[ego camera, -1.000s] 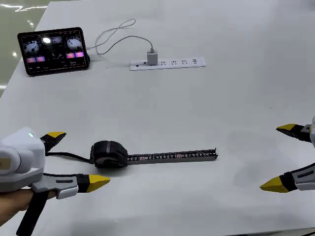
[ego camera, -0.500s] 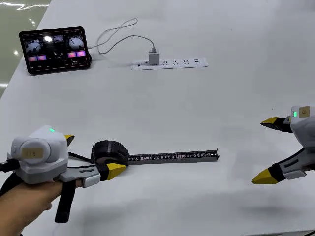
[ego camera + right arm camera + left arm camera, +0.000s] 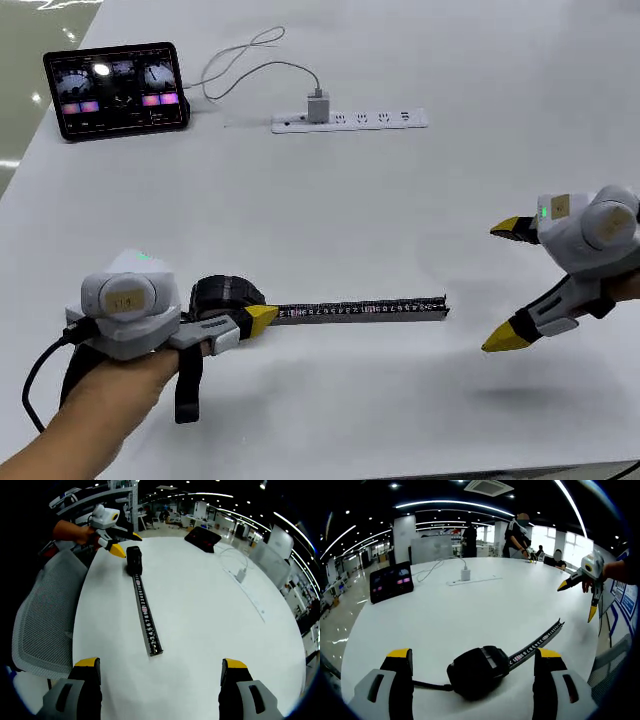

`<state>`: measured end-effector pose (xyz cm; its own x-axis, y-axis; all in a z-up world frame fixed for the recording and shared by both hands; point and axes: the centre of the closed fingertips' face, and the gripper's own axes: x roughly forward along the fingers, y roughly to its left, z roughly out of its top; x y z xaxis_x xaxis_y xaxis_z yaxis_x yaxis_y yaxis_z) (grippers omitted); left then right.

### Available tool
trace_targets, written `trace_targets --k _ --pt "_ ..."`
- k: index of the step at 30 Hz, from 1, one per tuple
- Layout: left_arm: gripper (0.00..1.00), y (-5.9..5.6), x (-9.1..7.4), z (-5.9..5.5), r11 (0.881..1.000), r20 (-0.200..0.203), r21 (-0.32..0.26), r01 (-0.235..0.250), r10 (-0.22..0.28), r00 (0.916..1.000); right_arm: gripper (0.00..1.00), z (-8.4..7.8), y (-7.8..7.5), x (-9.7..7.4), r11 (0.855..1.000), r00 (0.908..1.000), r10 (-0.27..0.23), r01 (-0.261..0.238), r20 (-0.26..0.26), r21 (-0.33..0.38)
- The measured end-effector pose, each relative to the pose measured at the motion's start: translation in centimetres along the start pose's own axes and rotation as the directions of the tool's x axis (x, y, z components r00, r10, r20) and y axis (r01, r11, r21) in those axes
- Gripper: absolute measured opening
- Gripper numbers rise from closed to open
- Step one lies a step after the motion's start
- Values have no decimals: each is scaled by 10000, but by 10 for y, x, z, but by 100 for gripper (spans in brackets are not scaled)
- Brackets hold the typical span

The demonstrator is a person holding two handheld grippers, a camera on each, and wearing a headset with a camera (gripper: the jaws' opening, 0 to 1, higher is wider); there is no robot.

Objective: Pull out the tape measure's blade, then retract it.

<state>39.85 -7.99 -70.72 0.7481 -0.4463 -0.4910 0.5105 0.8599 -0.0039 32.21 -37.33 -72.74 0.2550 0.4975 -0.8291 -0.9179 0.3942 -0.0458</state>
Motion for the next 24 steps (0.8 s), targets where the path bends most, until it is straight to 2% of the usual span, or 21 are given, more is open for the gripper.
trace_targets --k 1,2,7,11,14,17,20,24 --pt "99 -3 0 -2 9998 -99 -197 95 -97 9999 99 3 0 1 10000 10000 26 -26 15 -82" --pt "99 -1 -1 -1 9996 -12 -245 -153 153 9999 99 5 0 3 9999 10000 44 -44 -14 -135" --pt "99 5 2 -4 9984 32 -261 -493 494 9988 99 8 -2 13 9994 9998 142 -145 -111 -303" --pt "99 10 3 -8 9933 195 -942 -663 684 9975 99 3 -6 21 9993 9992 229 -239 -341 -282" --pt "99 14 2 -13 9848 390 -1447 -963 1029 9939 99 0 -7 28 9993 9983 330 -339 -490 -163" --pt "99 12 4 -19 9867 443 -1194 -1105 1165 9922 99 0 -5 36 9988 9972 442 -455 -600 -207" --pt "99 10 7 -21 9844 582 -1413 -1050 1141 9918 99 -2 -4 43 9981 9961 546 -564 -696 -241" --pt "99 5 10 -22 9873 710 -1221 -1018 1110 9913 99 -3 -5 49 9974 9962 545 -576 -685 -442"
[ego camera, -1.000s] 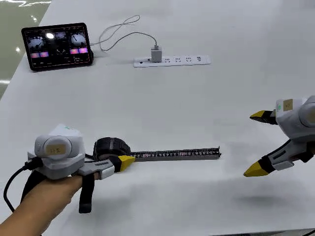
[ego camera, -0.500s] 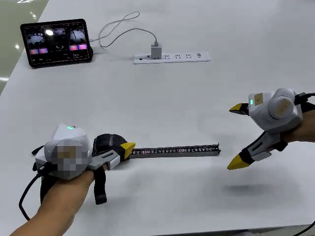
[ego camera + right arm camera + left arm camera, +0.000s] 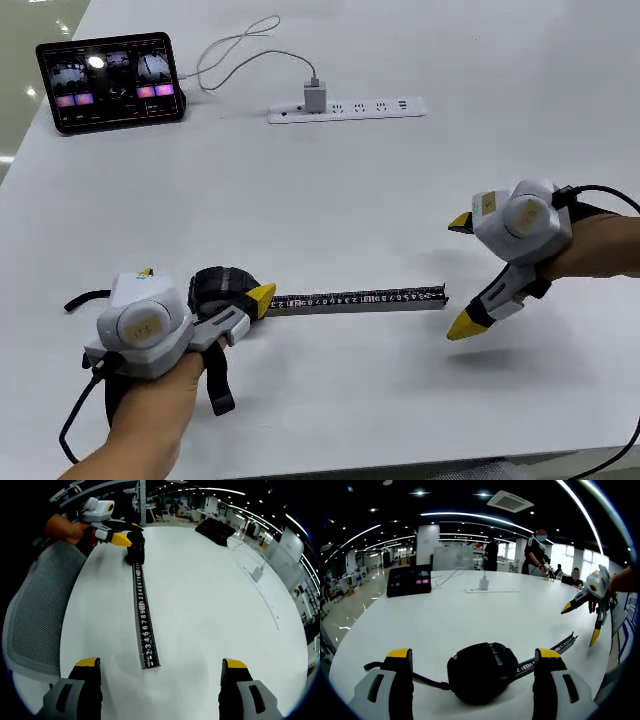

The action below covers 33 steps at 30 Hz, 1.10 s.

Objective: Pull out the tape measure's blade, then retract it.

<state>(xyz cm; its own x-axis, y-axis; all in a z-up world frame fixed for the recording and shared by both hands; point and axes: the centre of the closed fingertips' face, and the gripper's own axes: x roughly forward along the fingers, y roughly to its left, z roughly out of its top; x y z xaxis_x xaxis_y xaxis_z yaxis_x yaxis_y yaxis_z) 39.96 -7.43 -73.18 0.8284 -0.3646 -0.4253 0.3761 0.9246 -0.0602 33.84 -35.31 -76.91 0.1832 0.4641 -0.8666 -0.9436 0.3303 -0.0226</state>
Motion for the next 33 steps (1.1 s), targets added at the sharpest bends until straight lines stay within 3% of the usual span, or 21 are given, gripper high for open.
trace_targets --k 5,7,10,14,19,25,33 --pt "99 2 3 -5 9998 180 -217 -52 55 9998 99 0 -3 4 9995 10000 -48 47 45 309" --pt "99 4 4 -8 9998 80 -106 -177 178 9998 99 -1 -2 6 9995 10000 -3 3 0 307" --pt "99 4 3 -11 9998 17 -6 -182 182 9998 88 -4 -1 9 10000 9999 -41 40 -166 -29" --pt "99 5 3 -16 9999 -122 -65 -133 132 9998 83 -6 0 12 10000 9997 37 -38 -222 -51" --pt "99 9 2 -20 9988 -231 -343 -352 345 9991 61 -6 0 12 9994 9998 68 -74 -193 -332" --pt "99 1 3 -20 9997 -292 -228 -88 81 9995 50 -6 4 14 9987 9993 303 -312 -240 -404" --pt "96 2 3 -21 9998 -430 174 -81 89 9990 37 -9 8 16 9977 9978 579 -590 -336 -331"
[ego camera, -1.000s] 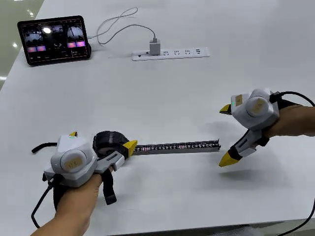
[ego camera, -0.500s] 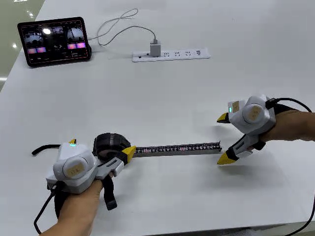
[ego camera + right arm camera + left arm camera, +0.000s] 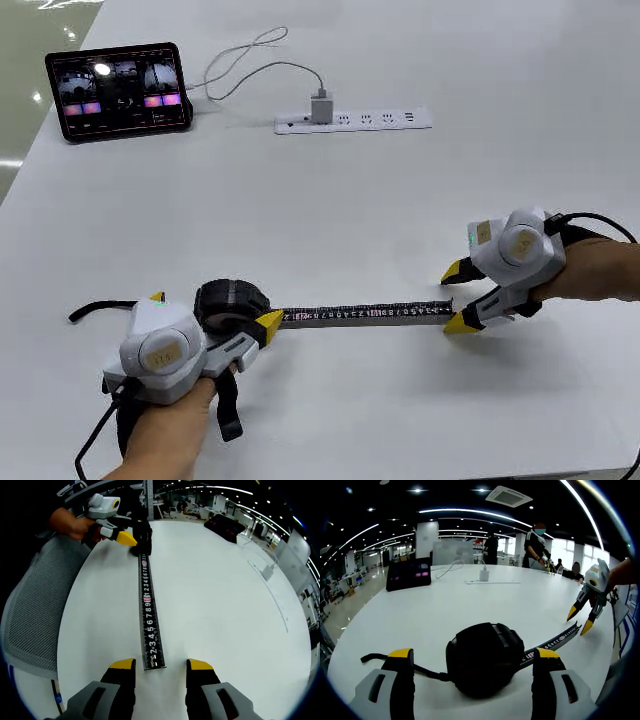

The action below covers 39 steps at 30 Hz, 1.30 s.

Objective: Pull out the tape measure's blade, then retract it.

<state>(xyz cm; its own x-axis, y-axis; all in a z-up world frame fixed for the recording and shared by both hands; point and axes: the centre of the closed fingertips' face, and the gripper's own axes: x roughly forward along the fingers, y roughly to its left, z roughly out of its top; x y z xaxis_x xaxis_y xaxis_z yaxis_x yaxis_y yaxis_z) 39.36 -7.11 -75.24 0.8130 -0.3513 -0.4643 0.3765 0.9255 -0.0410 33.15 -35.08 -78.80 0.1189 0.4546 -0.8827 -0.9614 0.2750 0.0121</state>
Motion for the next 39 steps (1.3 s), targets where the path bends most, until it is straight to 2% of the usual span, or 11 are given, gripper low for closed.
trace_targets --k 10,21,24,27,30,32,34,37,39 --pt "96 3 0 0 9999 -25 44 -103 104 9999 20 2 2 1 9989 9999 42 -47 -108 -471" --pt "94 1 0 0 9999 -29 12 -116 116 9999 12 1 6 1 9952 9997 146 -166 -212 -962" --pt "93 0 1 1 9999 3 0 -102 102 9999 12 -1 4 3 9957 9996 140 -164 -263 -913" --pt "91 -4 2 0 10000 -13 65 4 -4 10000 11 -1 3 3 9984 9990 131 -154 -430 -537" --pt "85 -8 4 0 9999 -39 25 145 -145 9999 11 -3 1 3 9974 9986 115 -151 -507 -702" --pt "76 -9 4 -1 9998 -90 31 174 -174 9998 11 -3 1 3 9973 9983 117 -159 -578 -720" --pt "74 -9 4 0 9999 -51 56 100 -100 9999 11 -3 0 4 9971 9978 158 -205 -639 -737" --pt "70 -10 5 0 9999 -60 45 131 -130 9999 10 -4 0 4 9929 9975 284 -355 -641 -1134" --pt "68 -10 5 1 9999 -58 30 150 -150 9999 10 -4 1 5 9949 9977 289 -348 -619 -952"
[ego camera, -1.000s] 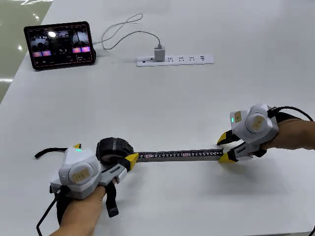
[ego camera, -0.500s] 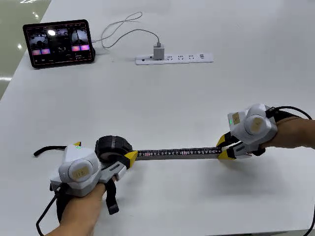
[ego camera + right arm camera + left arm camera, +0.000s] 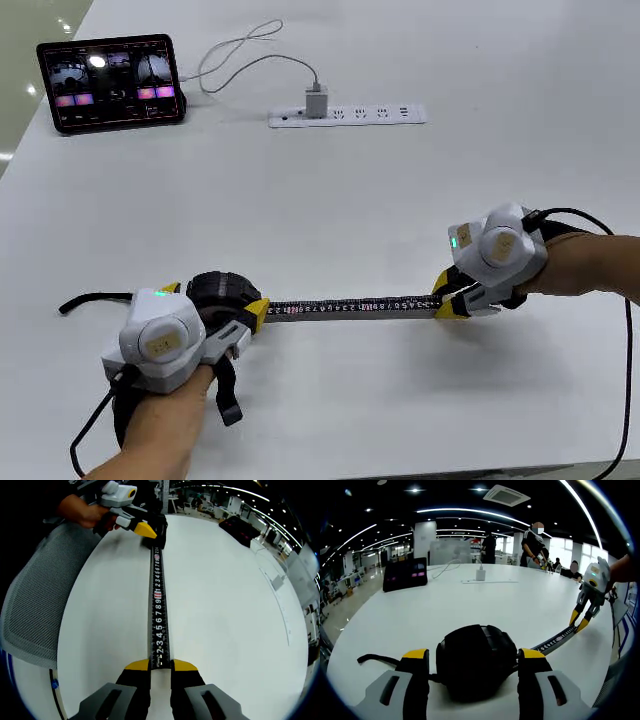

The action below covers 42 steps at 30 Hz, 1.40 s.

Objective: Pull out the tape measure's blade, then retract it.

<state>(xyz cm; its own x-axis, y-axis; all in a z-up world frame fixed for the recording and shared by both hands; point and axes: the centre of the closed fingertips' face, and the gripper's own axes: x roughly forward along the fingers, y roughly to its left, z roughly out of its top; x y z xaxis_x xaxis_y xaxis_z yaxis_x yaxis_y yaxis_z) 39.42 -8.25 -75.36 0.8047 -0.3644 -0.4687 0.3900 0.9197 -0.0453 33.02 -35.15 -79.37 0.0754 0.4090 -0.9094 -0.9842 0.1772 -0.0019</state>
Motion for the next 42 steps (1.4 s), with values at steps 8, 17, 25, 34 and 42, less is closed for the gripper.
trace_targets --k 8,17,25,34,42 --pt "65 0 1 0 9999 -91 -166 -48 47 9999 10 0 0 1 9998 10000 -42 44 -75 188" --pt "61 -3 3 0 9991 -340 -406 -119 105 9994 10 0 -1 1 9988 9997 -64 75 -240 475" --pt "60 -1 1 0 9979 -678 -611 -222 181 9975 10 0 -2 1 9939 9993 -161 198 -350 1084" --pt "58 -1 1 -1 9987 -728 -467 -205 170 9972 9 0 -1 1 9934 9993 -181 216 -316 1125" --pt "58 -2 1 -1 9991 -732 -379 -168 140 9972 9 1 0 0 9966 9998 -179 184 -78 807"
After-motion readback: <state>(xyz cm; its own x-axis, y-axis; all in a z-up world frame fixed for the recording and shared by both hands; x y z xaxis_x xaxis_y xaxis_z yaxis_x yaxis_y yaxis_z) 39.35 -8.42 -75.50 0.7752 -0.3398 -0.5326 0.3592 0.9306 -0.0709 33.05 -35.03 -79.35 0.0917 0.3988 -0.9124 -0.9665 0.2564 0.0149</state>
